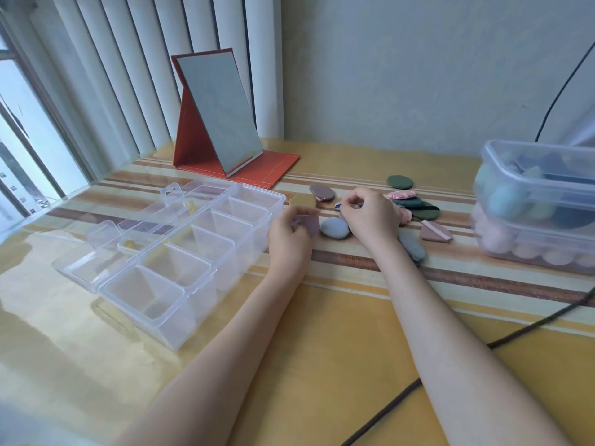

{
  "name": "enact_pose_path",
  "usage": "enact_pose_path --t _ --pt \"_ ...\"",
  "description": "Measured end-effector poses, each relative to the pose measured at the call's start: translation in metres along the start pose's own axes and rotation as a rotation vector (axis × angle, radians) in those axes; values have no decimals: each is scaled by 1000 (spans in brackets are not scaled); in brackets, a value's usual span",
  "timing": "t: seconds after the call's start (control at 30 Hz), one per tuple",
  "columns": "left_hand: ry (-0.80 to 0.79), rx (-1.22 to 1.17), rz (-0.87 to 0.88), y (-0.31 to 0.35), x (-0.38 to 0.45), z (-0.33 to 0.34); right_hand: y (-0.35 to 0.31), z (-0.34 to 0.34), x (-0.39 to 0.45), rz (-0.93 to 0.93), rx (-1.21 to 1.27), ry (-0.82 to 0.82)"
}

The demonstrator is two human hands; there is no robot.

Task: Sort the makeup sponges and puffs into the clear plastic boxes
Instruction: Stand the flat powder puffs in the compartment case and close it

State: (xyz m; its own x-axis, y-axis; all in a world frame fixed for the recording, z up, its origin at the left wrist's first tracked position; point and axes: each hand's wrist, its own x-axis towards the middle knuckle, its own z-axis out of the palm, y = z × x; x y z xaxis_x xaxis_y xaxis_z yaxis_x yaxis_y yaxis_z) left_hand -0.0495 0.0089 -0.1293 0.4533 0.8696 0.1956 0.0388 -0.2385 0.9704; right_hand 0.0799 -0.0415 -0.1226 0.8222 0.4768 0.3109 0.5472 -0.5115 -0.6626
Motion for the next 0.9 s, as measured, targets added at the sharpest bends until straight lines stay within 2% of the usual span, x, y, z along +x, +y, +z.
enact_pose_path --t 0.1,0.17,0.27,0.43,0.53,0.6,0.77,0.83,0.9 --pt "-74 55 -55 5 -1 0 -1 -7 1 75 134 -89" --pt "-176 280 34 4 -2 0 -3 -9 2 64 71 -163" --pt "-328 595 209 -1 -4 4 -4 -9 4 37 -91 -189" --pt "-226 775 330 -2 9 18 -3 -4 6 15 -102 -132" --pt "-144 681 442 -2 12 23 -5 -3 3 -29 -128 -56" --pt "-67 544 456 -2 14 20 -6 -8 4 26 -6 -50" --pt "30 214 190 6 15 14 -2 -20 11 104 345 -124" --pt "2 72 55 8 13 15 -3 -22 9 77 433 -64" --pt "9 138 -9 8 12 14 -8 -25 8 16 555 11"
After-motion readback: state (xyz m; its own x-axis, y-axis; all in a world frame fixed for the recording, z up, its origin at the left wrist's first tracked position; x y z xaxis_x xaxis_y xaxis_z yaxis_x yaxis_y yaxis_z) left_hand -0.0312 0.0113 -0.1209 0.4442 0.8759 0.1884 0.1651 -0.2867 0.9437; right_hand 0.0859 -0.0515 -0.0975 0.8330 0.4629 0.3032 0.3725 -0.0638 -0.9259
